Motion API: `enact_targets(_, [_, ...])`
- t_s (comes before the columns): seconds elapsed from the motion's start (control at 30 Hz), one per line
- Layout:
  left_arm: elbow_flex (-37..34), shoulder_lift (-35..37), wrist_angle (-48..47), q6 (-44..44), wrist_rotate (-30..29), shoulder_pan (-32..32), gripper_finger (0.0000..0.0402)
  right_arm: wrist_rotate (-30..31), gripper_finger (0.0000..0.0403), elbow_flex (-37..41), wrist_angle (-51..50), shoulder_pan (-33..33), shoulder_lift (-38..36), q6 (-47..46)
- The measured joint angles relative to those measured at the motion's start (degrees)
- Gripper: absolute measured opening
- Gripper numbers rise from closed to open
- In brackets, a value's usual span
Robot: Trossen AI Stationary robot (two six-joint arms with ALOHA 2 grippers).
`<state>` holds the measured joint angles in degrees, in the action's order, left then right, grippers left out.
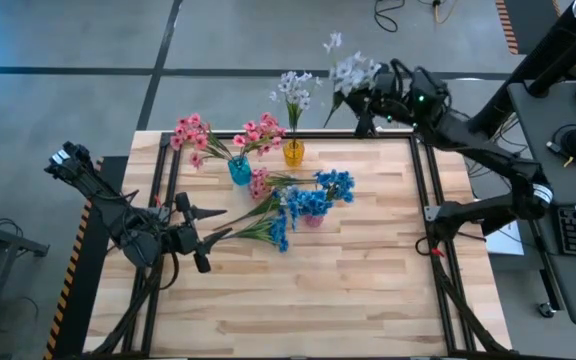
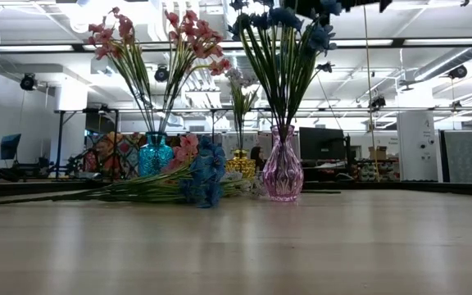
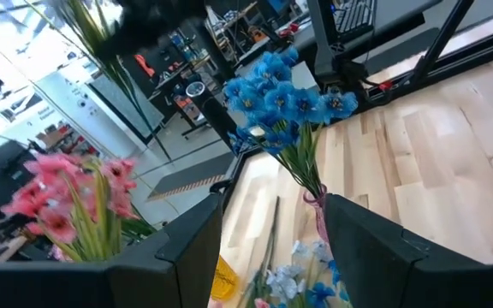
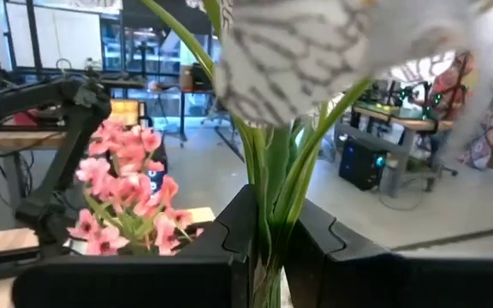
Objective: Sort flowers into vase by color
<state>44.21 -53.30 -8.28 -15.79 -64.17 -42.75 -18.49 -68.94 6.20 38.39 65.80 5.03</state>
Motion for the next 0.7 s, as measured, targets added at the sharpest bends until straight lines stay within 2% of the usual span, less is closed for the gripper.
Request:
enact_targets(0.33, [0.81,0.04,0.11,-3.94,-0.01,0.0,0.0189,0.14,0.0033,15.3,20.39,2.06,0.0,-0.75])
enact_targets(0.7, [0.81,0.2,0.09,-5.44,-0.01,0.12,0.0189,-0.14,0.0033,22.37,32.72,3.89,0.5,-0.38])
